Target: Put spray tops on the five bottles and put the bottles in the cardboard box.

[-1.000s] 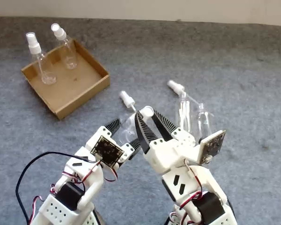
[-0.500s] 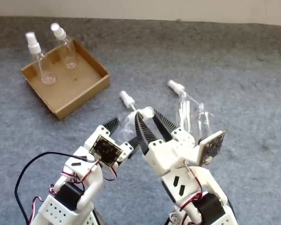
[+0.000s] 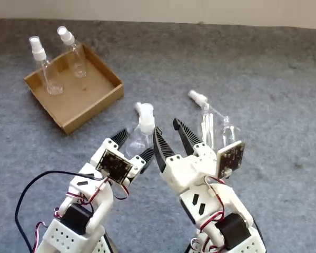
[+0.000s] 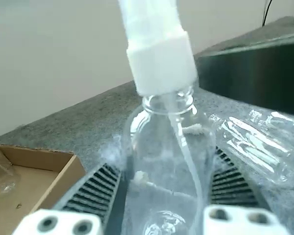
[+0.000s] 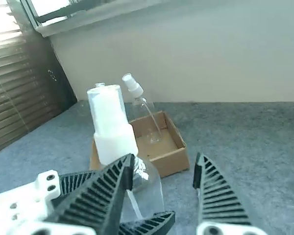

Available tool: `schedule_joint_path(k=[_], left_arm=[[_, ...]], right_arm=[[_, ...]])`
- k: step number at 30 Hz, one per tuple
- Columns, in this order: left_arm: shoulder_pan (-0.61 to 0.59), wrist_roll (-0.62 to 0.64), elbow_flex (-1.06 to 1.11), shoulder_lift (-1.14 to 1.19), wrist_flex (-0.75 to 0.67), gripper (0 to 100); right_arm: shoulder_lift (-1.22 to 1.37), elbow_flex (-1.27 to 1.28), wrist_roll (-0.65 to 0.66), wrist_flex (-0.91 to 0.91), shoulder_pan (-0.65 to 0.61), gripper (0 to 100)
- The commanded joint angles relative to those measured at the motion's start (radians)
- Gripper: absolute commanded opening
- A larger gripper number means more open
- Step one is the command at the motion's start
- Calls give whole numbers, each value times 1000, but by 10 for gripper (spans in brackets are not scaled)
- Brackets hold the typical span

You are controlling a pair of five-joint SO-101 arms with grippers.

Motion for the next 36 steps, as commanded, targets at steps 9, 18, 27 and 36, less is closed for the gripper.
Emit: schedule_joint_path(k=[9,18,27,36], left_arm=[[-15,-3,21,-15,-43,46],[-122,-3,21,-15,-48,46],[-189,-8,21,-15,-49,46],[-191,-5,21,-15,-41,46]], right_arm=[[-13,-30,3,-5,-7,173],[-13,-30,3,-5,-7,170],[-13,-31,3,-5,-8,122],[-12,53,3,-278,-7,20]])
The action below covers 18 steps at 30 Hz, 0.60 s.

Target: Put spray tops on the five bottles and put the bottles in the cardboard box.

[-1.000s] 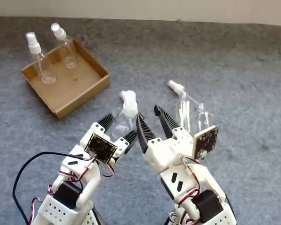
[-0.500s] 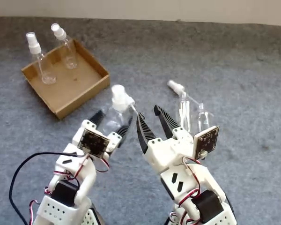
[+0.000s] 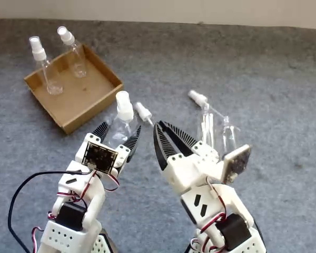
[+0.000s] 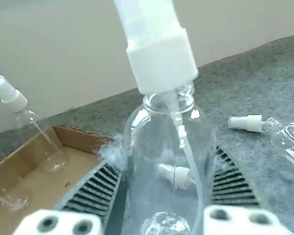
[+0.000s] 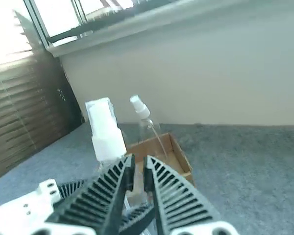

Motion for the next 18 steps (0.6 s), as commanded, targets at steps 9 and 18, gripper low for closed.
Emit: schedule_joint_path(k=[9,18], left_arm=[[1,-3,21,-15,-25,46],[-21,-3,19,-15,-31,46]], right_arm=[[-2,397,9,-524,-5,19],[-2,410,3,-406,-10,19]])
